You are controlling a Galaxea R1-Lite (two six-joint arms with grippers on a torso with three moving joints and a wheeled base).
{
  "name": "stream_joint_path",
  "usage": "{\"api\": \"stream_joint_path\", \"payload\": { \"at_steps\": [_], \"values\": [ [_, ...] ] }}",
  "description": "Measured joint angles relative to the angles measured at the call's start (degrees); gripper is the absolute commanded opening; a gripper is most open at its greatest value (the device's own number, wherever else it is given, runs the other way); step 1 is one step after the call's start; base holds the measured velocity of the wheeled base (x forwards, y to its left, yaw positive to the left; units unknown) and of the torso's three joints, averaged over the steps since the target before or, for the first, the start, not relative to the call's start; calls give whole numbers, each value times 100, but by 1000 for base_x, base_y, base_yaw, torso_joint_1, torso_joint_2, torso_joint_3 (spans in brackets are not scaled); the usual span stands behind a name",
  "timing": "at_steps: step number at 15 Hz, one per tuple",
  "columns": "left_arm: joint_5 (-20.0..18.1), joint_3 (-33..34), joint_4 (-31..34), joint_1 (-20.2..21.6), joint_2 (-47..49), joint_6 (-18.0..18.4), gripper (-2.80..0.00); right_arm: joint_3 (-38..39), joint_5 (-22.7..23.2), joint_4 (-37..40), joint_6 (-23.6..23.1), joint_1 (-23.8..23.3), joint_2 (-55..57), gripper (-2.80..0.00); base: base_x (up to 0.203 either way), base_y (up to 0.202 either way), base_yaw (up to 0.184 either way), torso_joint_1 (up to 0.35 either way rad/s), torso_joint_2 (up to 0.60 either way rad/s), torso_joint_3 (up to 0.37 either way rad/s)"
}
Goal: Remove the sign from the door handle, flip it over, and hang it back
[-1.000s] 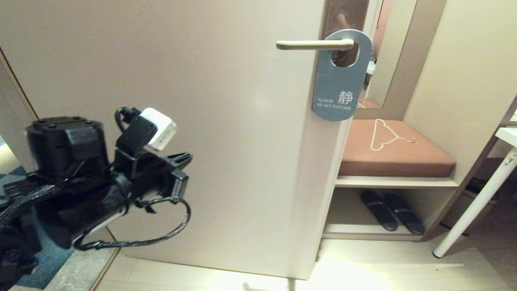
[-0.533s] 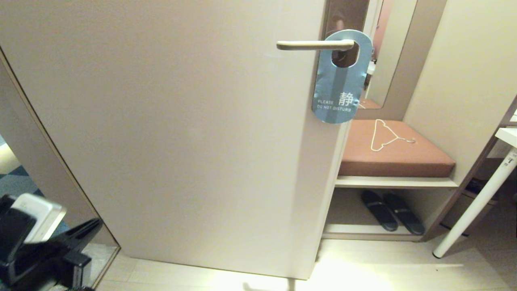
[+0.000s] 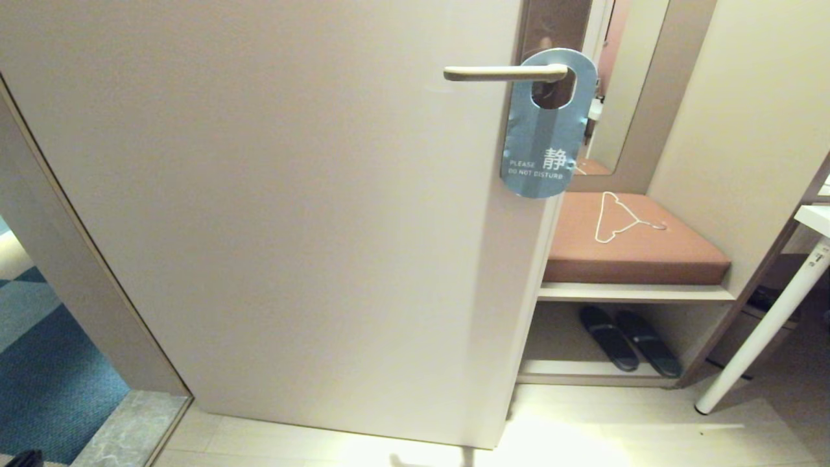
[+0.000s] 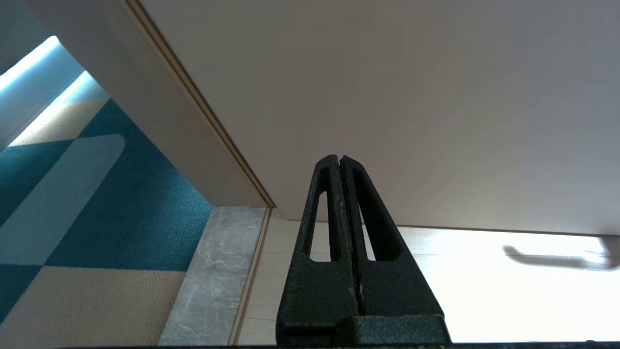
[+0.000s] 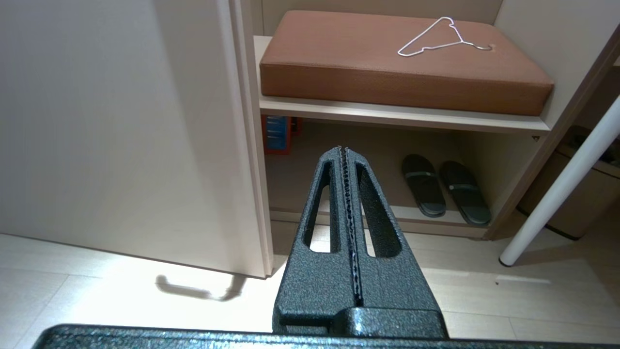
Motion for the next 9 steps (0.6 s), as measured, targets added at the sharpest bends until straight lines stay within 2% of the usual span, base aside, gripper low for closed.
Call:
{"api": "stream_joint_path", "payload": {
  "at_steps": [2,7,9],
  "values": [
    [-205,22,601,64,-671,-43,-280,0,2,-2,0,0,0,-280,0,0,0,0,0,0],
    [-1105,36,1296,-32,-1952,-200,-280,0,2,1,-1,0,0,-280,0,0,0,0,0,0],
    [-1105,41,1517,-46,-2229,-482,-280,0,0,-2,-2,0,0,-280,0,0,0,0,0,0]
  ]
}}
